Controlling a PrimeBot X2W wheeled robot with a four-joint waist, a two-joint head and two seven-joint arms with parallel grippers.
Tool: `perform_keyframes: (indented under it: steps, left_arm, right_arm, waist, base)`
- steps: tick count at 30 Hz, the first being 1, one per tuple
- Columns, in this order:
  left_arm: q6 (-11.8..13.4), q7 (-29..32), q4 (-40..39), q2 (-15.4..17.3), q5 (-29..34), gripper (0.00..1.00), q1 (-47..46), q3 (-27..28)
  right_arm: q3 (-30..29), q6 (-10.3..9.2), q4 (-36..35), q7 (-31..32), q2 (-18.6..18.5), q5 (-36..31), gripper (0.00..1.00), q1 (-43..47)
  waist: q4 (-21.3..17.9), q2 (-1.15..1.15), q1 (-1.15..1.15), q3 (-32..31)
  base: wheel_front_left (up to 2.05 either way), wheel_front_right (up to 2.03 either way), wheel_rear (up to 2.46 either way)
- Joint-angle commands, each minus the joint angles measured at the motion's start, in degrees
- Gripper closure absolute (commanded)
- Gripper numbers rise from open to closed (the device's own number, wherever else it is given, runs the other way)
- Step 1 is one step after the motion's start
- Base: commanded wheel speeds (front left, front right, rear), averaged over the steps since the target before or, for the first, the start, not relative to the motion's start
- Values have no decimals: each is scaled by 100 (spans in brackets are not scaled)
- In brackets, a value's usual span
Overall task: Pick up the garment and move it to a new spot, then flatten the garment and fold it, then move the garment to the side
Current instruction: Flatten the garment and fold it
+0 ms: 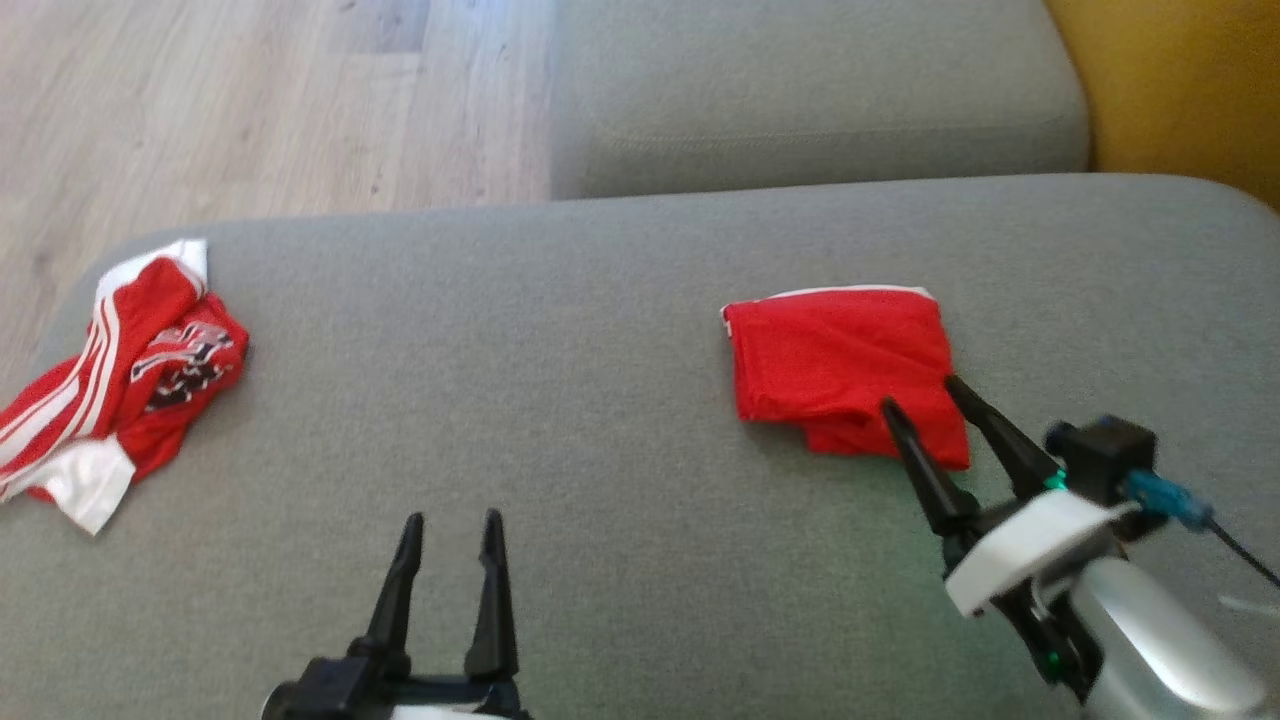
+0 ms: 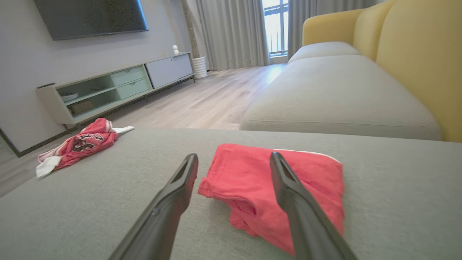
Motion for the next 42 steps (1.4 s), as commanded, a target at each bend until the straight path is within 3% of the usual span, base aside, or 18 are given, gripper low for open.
perform_keyframes:
  steps: [1,7,17,42]
  left_arm:
    - [44,-56,-230,-20,66,0,-115,252]
    - [81,-56,-295,-20,152,0,210,527]
    - [169,-56,-379,-20,574,0,626,818]
    - [289,-56,-104,-20,605,0,586,813]
  right_arm:
    - [-168,-5,-164,-98,-3,-161,0,33]
    - [-1093,-5,-637,-121,501,-869,0,871]
    - [-1707,-5,-1209,-123,1008,-1614,0,1777]
    - [-1881,-5,-1218,-124,1143,-1720,0,1846]
  waist:
    - [-78,0,0,-95]
    - [-145,0,0,-271]
    - [-194,0,0,-416]
    - [-296,0,0,-334]
  base:
    - [0,0,0]
    - [0,0,0]
    - [0,0,0]
    - [0,0,0]
